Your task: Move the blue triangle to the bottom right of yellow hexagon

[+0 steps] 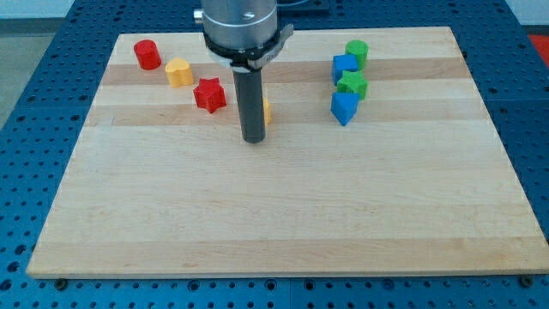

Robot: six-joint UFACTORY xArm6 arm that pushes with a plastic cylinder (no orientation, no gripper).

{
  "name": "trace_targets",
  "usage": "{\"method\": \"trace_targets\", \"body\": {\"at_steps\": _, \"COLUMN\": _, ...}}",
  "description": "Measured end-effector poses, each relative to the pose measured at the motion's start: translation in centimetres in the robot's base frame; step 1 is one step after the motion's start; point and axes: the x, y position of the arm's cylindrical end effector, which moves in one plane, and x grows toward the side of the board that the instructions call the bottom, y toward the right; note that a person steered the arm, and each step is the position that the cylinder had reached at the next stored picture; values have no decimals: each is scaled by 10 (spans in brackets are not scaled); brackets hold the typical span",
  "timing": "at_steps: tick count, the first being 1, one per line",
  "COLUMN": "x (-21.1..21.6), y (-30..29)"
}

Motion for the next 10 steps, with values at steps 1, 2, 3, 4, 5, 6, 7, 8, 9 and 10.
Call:
{"method": "trace_targets", "body": {"at_steps": 1, "x": 26, "y": 28}}
{"method": "trace_targets", "body": {"at_steps": 2, "x": 25, "y": 105}}
{"method": "trace_targets", "body": {"at_steps": 3, "x": 7, "y": 200}}
{"method": "trace_targets", "body": {"at_steps": 4, "x": -53, "y": 247}}
{"method": "trace_targets", "body": {"at_steps": 5, "x": -70, "y": 232}}
{"method": "trace_targets", "body": {"at_steps": 6, "x": -70, "y": 177}}
{"method": "trace_targets", "body": {"at_steps": 7, "x": -69, "y": 155}}
{"method": "trace_targets", "body": {"at_steps": 8, "x": -78, "y": 158}}
{"method": "trace_targets", "body": {"at_steps": 9, "x": -72, "y": 136}}
{"method": "trace_targets", "body": {"at_steps": 10, "x": -40, "y": 110}}
